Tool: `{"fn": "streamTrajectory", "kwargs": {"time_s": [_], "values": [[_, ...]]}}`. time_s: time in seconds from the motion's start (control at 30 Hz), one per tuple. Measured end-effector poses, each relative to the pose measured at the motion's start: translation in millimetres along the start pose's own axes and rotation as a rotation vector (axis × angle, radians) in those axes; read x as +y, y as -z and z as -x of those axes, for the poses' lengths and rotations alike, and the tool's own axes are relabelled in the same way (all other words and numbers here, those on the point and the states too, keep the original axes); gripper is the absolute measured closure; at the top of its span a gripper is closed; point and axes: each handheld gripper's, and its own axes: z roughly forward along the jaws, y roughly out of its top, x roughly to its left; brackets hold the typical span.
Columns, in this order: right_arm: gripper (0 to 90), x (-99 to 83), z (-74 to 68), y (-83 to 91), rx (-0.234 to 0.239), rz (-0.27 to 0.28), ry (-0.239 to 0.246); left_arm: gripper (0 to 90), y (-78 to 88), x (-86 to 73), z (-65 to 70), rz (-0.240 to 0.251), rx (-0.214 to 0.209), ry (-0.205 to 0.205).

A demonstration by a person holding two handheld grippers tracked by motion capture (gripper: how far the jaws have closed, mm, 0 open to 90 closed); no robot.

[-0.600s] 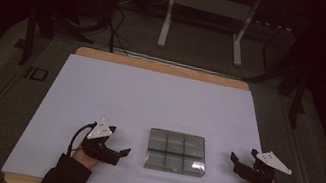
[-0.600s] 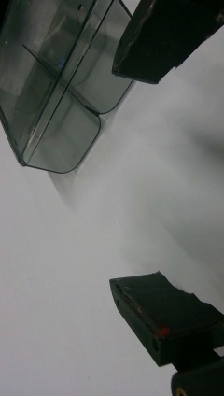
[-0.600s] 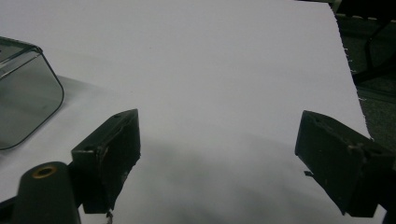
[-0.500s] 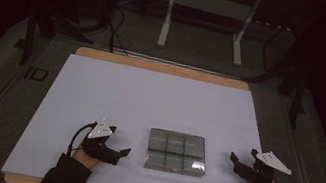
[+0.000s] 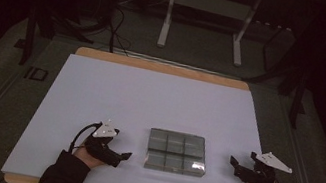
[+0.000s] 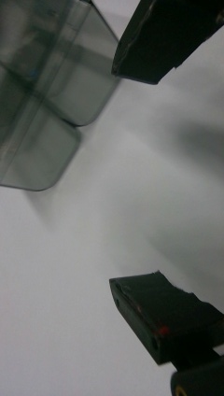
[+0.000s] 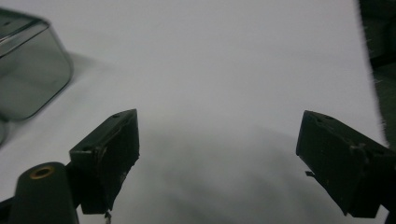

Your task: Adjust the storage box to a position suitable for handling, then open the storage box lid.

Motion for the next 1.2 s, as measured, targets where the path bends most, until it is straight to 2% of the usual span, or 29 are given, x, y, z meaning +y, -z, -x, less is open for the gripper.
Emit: {"fn": "streamTrajectory", "kwargs": {"time_s": [0.03, 0.13, 0.17, 0.27, 0.3, 0.33, 0.37, 0.4, 0.43, 0.53, 0.57, 0.6, 0.67, 0.7, 0.73, 0.77, 0.9, 0.93, 1.03, 1.2], "values": [[13.3, -0.2, -0.1, -0.3, 0.025, -0.021, 0.007, 5.2, 0.4, 0.0, 0.3, -0.006, 0.000, -0.007], [13.8, -0.1, -2.3, -0.8, 0.034, -0.038, 0.025, 6.2, 1.1, 0.5, 0.6, -0.019, 0.005, -0.008], [14.8, 0.5, -7.0, -2.0, 0.070, -0.048, 0.051, 6.2, 1.9, 2.3, 0.7, -0.024, -0.001, 0.007], [15.9, 2.9, -13.3, -3.7, 0.094, -0.050, 0.078, 7.8, 2.1, 5.6, 4.0, -0.013, 0.005, 0.017], [16.0, 3.8, -15.7, -4.3, 0.116, -0.048, 0.079, 9.8, 1.7, 6.0, 5.1, -0.009, 0.001, 0.028], [16.0, 3.8, -15.7, -4.3, 0.116, -0.048, 0.079, 14.7, 1.7, 6.0, 5.1, -0.009, 0.001, 0.028], [16.0, 4.5, -18.3, -5.0, 0.134, -0.046, 0.081, 14.7, 1.7, 6.0, 5.1, -0.009, 0.001, 0.028], [17.9, 5.5, -24.1, -6.4, 0.166, -0.043, 0.088, 16.3, -2.4, 6.2, 10.8, -0.015, 0.012, 0.054], [21.4, 5.8, -26.3, -7.2, 0.175, -0.044, 0.089, 18.0, -3.2, 5.8, 12.6, -0.016, 0.020, 0.056], [30.1, 6.7, -31.8, -7.4, 0.212, -0.031, 0.097, 33.1, -4.4, 5.4, 14.9, -0.020, 0.034, 0.055], [30.1, 6.7, -31.8, -7.4, 0.212, -0.031, 0.097, 33.1, -4.6, 5.1, 16.2, -0.014, 0.036, 0.050], [35.5, 7.2, -35.6, -7.5, 0.230, -0.026, 0.107, 45.5, -4.9, 5.4, 18.8, -0.008, 0.033, 0.039], [43.4, 7.3, -38.7, -7.8, 0.254, -0.029, 0.109, 53.5, -5.8, 5.8, 21.5, 0.001, 0.024, 0.028], [43.4, 7.3, -38.7, -7.8, 0.254, -0.029, 0.109, 56.3, -5.8, 5.8, 21.5, 0.001, 0.024, 0.028], [52.7, 7.4, -41.7, -9.8, 0.269, -0.035, 0.112, 59.1, -7.1, 6.3, 22.7, 0.004, 0.017, 0.028], [56.1, 7.4, -43.0, -10.5, 0.282, -0.038, 0.116, 62.6, -8.3, 6.5, 23.6, 0.006, 0.014, 0.025], [67.1, 7.4, -53.0, -13.4, 0.331, -0.052, 0.153, 75.4, -12.4, 7.9, 28.6, -0.006, 0.023, -0.027], [67.1, 7.4, -53.0, -13.4, 0.331, -0.052, 0.153, 77.6, -12.4, 7.9, 28.6, -0.006, 0.023, -0.027], [77.6, 6.8, -60.5, -15.4, 0.357, -0.079, 0.179, 84.0, -15.6, 10.7, 30.8, -0.021, 0.004, -0.029], [87.8, 5.7, -64.2, -12.5, 0.376, -0.074, 0.187, 90.0, -22.3, 12.6, 36.0, -0.059, -0.030, -0.064]]}}
